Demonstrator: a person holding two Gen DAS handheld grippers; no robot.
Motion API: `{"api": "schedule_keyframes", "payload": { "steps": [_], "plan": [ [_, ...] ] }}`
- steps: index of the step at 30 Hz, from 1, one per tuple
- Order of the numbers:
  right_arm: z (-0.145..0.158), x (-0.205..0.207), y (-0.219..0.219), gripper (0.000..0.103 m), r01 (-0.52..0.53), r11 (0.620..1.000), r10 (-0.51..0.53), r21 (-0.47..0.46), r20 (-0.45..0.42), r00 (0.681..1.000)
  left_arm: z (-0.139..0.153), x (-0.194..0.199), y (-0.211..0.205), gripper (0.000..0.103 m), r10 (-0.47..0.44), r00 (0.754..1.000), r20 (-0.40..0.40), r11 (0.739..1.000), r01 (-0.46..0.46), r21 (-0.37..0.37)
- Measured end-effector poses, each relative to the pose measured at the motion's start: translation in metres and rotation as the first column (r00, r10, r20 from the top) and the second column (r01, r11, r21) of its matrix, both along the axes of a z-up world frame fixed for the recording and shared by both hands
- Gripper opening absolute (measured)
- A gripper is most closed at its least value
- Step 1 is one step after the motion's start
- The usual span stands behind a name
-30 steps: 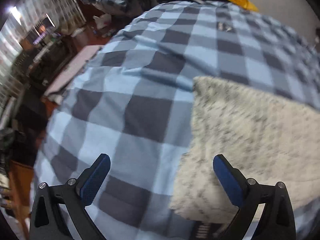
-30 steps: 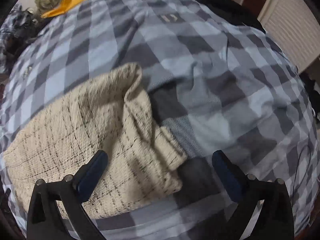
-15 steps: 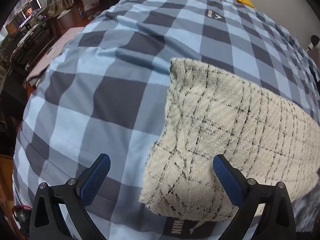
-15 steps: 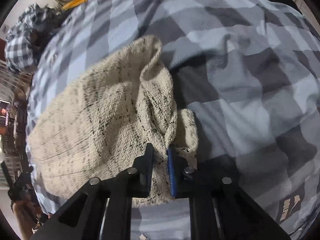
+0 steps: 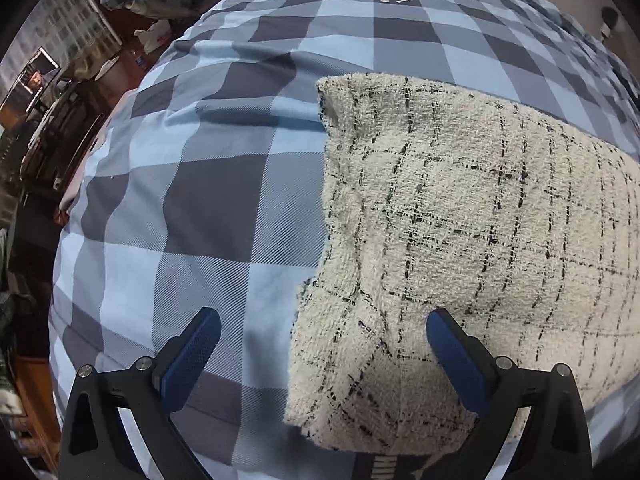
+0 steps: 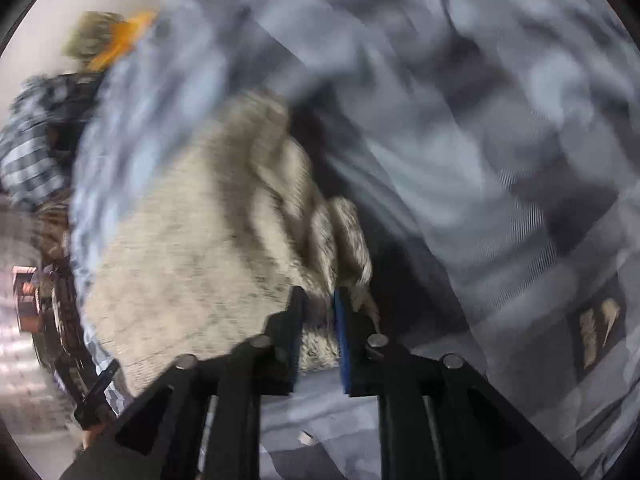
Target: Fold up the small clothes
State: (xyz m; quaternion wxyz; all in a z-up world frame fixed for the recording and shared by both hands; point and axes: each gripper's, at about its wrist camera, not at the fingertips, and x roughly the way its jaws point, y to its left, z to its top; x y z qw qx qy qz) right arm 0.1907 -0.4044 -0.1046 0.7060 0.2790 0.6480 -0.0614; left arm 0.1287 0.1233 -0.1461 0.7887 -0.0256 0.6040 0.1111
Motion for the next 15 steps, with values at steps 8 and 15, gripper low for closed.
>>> {"api": "schedule_keyframes", "payload": {
  "steps": [8,15],
  "plan": [
    [0.032,0.03,0.008,0.047,0.012,0.997,0.004,-0.078,0.204,0.979,0.038,0.008,0.018,0.103,-0.022,0.997,0.07,0.997,0.016,0.079],
    [0.007,0.08,0.026,0.047,-0.061,0.995,0.076,-0.075,0.202,0.976,0.03,0.011,0.029,0.103,0.028,0.999,0.044,0.999,-0.029,0.024]
  ]
}}
